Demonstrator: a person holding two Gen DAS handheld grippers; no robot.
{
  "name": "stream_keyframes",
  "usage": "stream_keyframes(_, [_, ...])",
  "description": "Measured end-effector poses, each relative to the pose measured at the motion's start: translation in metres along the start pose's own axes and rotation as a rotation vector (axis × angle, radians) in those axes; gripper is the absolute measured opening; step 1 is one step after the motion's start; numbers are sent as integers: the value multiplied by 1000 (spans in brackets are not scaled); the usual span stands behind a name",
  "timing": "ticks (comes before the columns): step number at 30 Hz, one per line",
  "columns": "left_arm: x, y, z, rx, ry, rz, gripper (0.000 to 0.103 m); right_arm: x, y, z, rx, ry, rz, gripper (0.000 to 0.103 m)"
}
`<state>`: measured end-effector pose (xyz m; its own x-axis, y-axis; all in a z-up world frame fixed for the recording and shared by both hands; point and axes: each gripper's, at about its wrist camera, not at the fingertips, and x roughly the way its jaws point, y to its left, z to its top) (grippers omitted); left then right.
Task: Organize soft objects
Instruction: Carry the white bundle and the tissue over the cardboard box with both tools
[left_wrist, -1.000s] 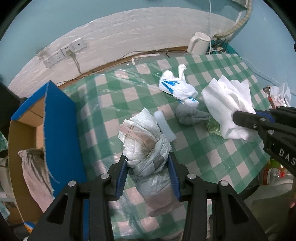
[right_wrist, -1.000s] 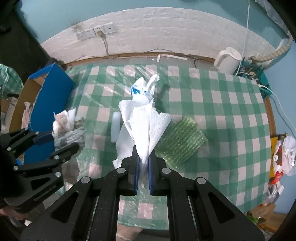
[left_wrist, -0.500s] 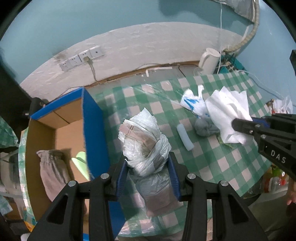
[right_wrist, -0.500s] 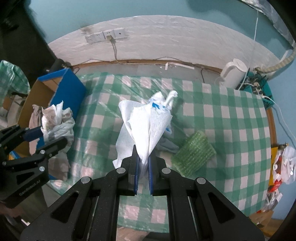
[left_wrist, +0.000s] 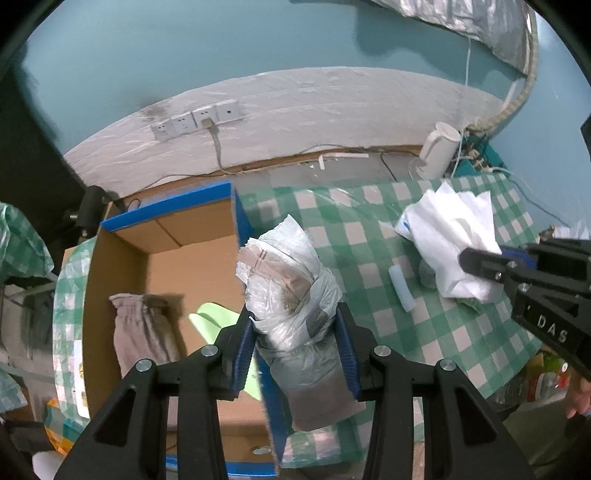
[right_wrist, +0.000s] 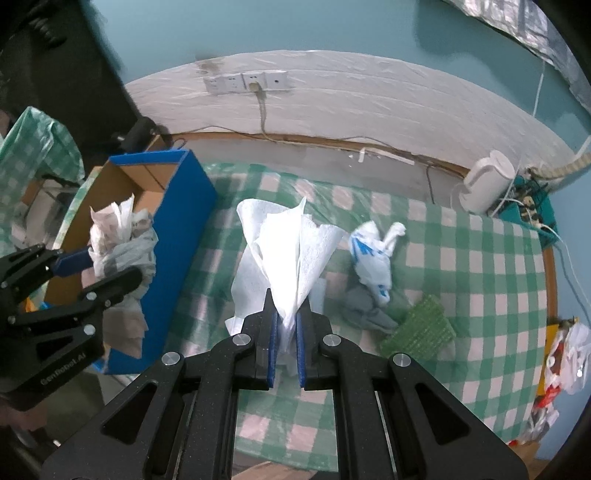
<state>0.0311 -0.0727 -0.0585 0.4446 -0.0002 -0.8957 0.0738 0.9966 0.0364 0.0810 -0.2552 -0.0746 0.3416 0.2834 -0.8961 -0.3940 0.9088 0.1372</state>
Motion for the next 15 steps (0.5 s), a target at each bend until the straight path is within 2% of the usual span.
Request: stream_keyframes(15, [-16, 57, -5, -95, -37, 24, 42, 6, 67, 21, -113, -15, 56, 7])
